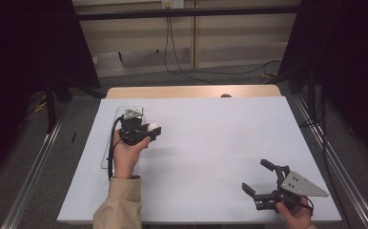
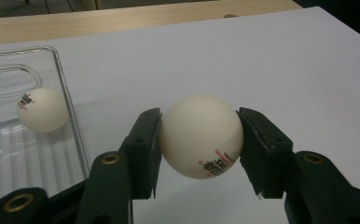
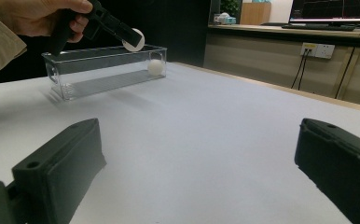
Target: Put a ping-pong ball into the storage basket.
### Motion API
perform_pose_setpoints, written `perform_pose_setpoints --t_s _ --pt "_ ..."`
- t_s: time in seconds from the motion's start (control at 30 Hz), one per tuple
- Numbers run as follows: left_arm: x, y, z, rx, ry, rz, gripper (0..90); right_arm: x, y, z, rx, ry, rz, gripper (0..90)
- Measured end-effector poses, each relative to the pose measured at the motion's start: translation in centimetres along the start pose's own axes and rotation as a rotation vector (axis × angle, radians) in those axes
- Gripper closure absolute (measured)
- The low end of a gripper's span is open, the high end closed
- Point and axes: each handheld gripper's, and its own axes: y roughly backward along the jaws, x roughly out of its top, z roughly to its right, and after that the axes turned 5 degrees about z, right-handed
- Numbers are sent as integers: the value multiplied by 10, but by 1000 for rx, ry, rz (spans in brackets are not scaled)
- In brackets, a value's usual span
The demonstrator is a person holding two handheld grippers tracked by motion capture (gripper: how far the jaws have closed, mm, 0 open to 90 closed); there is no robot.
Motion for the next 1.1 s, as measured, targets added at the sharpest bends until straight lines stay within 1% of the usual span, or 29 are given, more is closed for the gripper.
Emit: perform_pose_setpoints --t_s 0.13,0.27,0.3,0.5,0.63,0.7,0.73,0.93,0.97,1.1 --pt "0 2 -2 11 -4 -3 512 0 0 0 0 -3 0 5" --pt "-1 5 -5 17 1 -3 512 0 0 0 0 -2 0 5" --pt "-1 6 -5 19 9 4 512 0 0 0 0 -1 0 5" --pt "-2 11 -8 26 3 0 512 0 0 0 0 -3 1 5" --pt "-3 13 -9 34 10 3 512 0 0 0 3 -2 1 5" --pt "-3 15 -10 37 6 0 512 0 0 0 0 -4 0 5" --pt "-4 16 -11 38 14 3 512 0 0 0 0 -3 1 5" --pt "-7 24 -19 68 21 7 512 0 0 0 0 -2 1 5" --pt "-8 24 -20 68 27 9 512 1 -1 0 1 -2 0 5" --pt "-10 29 -25 90 35 16 512 1 -1 -1 5 0 -1 5"
